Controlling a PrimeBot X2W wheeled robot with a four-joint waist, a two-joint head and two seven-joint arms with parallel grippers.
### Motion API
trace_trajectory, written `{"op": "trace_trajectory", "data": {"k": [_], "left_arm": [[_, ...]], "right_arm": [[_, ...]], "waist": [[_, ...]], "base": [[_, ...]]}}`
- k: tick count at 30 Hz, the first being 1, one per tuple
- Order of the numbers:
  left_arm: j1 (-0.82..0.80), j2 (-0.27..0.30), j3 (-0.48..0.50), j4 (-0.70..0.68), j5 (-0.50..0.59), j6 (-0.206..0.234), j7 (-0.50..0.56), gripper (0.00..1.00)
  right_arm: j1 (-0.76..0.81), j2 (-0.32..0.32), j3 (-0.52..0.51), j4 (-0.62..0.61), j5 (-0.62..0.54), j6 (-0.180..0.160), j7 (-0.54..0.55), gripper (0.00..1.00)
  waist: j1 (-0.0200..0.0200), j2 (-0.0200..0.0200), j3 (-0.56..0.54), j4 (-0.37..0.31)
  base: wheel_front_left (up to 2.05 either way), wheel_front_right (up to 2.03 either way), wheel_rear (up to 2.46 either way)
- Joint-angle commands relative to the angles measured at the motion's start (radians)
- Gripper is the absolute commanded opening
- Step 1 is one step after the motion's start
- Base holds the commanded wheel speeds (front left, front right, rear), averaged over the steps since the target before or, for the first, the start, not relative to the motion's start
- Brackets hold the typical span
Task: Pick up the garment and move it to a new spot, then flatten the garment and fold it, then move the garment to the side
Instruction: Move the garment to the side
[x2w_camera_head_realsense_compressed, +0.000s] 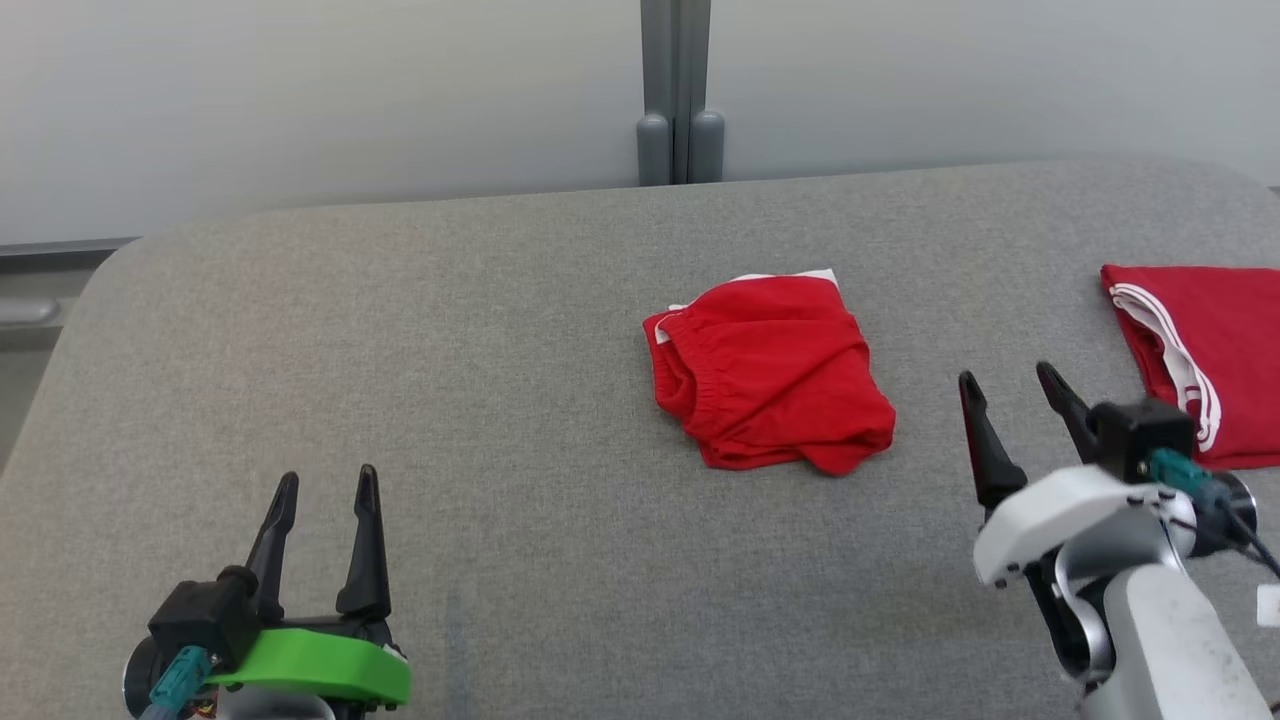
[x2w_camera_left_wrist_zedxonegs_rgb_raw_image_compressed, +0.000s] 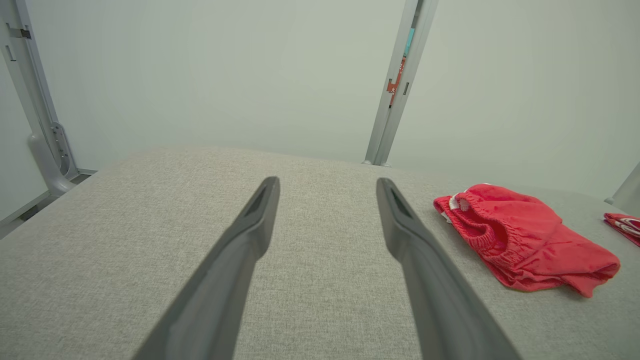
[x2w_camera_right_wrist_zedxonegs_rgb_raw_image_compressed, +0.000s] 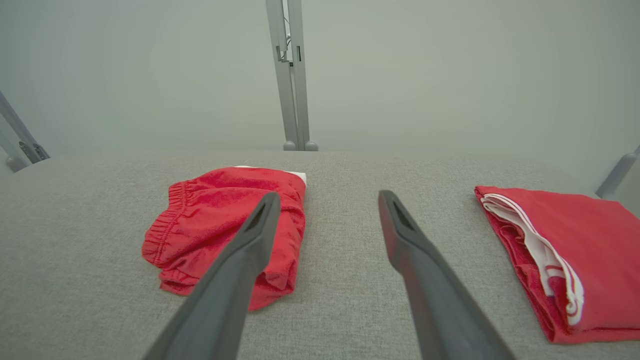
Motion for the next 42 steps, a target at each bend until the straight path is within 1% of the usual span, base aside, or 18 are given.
{"op": "trace_trajectory", "data": {"k": [1,5,9,12,14,16,19,23,27,28,29,30,36,39,42], "left_arm": [[-0.020,0.001,0.000,-0.010,0.006,0.003,-0.003,1.00],[-0.044,-0.004,-0.016,-0.033,0.010,0.002,-0.002,1.00],[-0.072,-0.006,-0.038,-0.029,0.000,-0.001,-0.002,1.00],[-0.099,-0.007,-0.049,-0.029,-0.005,-0.002,-0.002,1.00],[-0.107,-0.008,-0.051,-0.029,-0.007,-0.002,-0.003,1.00],[-0.115,-0.009,-0.056,-0.028,-0.007,-0.003,-0.002,1.00],[-0.118,-0.010,-0.062,-0.025,-0.007,-0.004,-0.003,1.00],[-0.120,-0.010,-0.064,-0.022,-0.006,-0.005,-0.002,1.00],[-0.123,-0.010,-0.064,-0.018,-0.004,-0.005,-0.002,1.00],[-0.124,-0.010,-0.063,-0.018,-0.003,-0.005,-0.003,1.00],[-0.124,-0.010,-0.062,-0.019,-0.003,-0.005,-0.003,1.00],[-0.123,-0.010,-0.062,-0.020,-0.002,-0.005,-0.002,1.00],[-0.119,-0.007,-0.057,-0.033,-0.003,-0.005,-0.003,1.00],[-0.115,-0.003,-0.050,-0.041,-0.006,-0.005,-0.002,1.00],[-0.119,0.001,-0.045,-0.045,-0.007,-0.005,-0.002,1.00]], "right_arm": [[-0.050,-0.004,-0.001,0.010,0.012,-0.001,0.026,1.00],[-0.193,-0.015,0.001,0.113,0.065,-0.001,0.163,1.00],[-0.320,-0.048,0.001,0.253,0.112,-0.001,0.245,1.00],[-0.408,-0.053,-0.033,0.371,0.135,-0.001,0.294,1.00],[-0.441,-0.053,-0.052,0.453,0.139,-0.001,0.333,1.00],[-0.472,-0.053,-0.056,0.510,0.139,-0.001,0.360,1.00],[-0.511,-0.055,-0.068,0.583,0.140,-0.001,0.358,1.00],[-0.541,-0.040,-0.092,0.686,0.133,-0.001,0.374,1.00],[-0.552,-0.010,-0.089,0.793,0.141,-0.001,0.442,1.00],[-0.556,-0.002,-0.066,0.803,0.140,0.000,0.451,0.58],[-0.563,-0.005,-0.048,0.803,0.130,0.000,0.447,0.25],[-0.573,-0.014,-0.027,0.803,0.127,0.000,0.447,0.00],[-0.648,-0.116,0.109,0.745,0.102,-0.002,0.447,0.00],[-0.686,-0.159,0.188,0.696,0.120,-0.001,0.472,0.00],[-0.720,-0.221,0.267,0.631,0.171,-0.001,0.517,0.00]], "waist": [[0.0000,-0.0001,0.026,0.006],[0.0000,-0.0001,0.076,0.031],[0.0000,-0.0001,0.120,0.073],[0.0000,-0.0001,0.150,0.110],[0.0000,-0.0001,0.162,0.130],[0.0000,-0.0001,0.172,0.147],[0.0000,-0.0001,0.183,0.168],[0.0000,-0.0001,0.192,0.177],[0.0000,-0.0001,0.192,0.176],[0.0000,-0.0001,0.192,0.172],[0.0000,-0.0001,0.193,0.167],[0.0000,-0.0001,0.192,0.160],[0.0000,-0.0001,0.190,0.102],[0.0000,-0.0001,0.195,0.057],[0.0000,-0.0001,0.202,0.007]], "base": [[0.00,0.00,0.00],[0.00,0.00,0.00],[0.00,0.00,0.00],[0.00,0.00,0.00],[0.00,0.00,0.00],[0.00,0.00,0.00],[0.00,0.00,0.00],[0.00,0.00,0.00],[0.00,0.00,0.00],[0.00,0.00,0.00],[0.00,0.00,0.00],[0.00,0.00,0.00],[0.00,0.00,0.00],[0.00,0.00,0.00],[0.00,0.00,0.00]]}}
